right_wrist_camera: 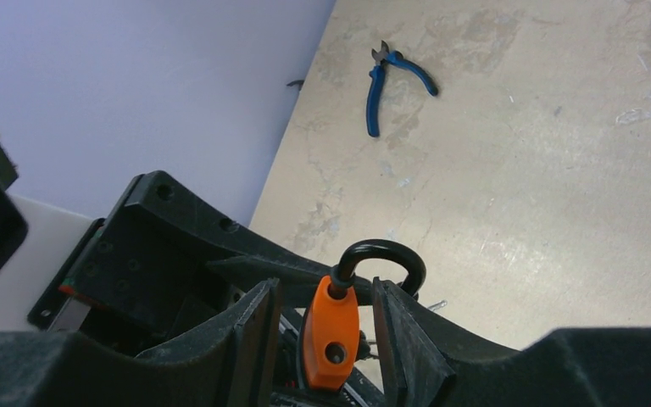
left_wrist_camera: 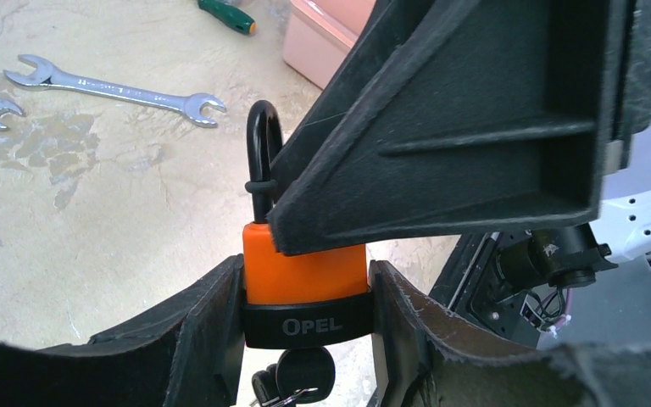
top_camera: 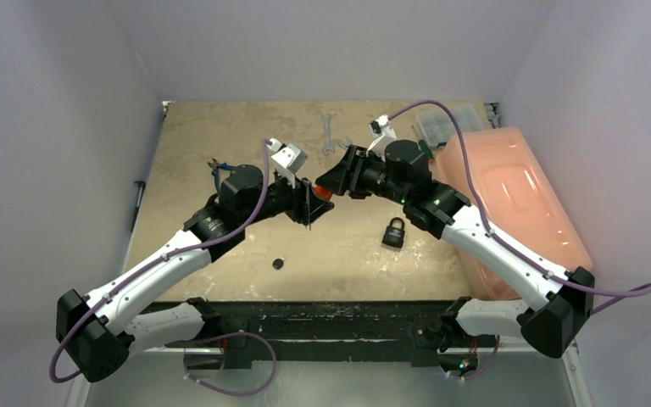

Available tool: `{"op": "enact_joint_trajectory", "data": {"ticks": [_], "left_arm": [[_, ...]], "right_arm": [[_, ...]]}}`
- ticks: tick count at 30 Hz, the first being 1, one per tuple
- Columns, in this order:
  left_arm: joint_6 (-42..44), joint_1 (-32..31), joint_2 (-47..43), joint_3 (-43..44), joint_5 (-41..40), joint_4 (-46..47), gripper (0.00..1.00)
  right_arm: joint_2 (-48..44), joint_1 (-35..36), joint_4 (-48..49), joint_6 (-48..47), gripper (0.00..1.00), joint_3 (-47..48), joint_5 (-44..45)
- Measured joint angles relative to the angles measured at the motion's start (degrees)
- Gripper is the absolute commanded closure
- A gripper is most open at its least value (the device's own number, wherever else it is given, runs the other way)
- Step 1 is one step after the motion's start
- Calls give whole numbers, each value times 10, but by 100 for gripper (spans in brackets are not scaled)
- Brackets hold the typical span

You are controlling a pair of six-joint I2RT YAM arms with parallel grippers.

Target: Unlock with the key

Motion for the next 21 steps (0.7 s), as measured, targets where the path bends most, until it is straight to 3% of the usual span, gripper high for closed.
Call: {"op": "enact_joint_trajectory", "data": {"ticks": [12,21], "left_arm": [[0,0,0,0,19,-1,100],[-1,0,-3,0,33,-1,100]], "right_arm": [[25,0,7,2,52,5,-3],[40,0,8,2,62,19,-14]]}}
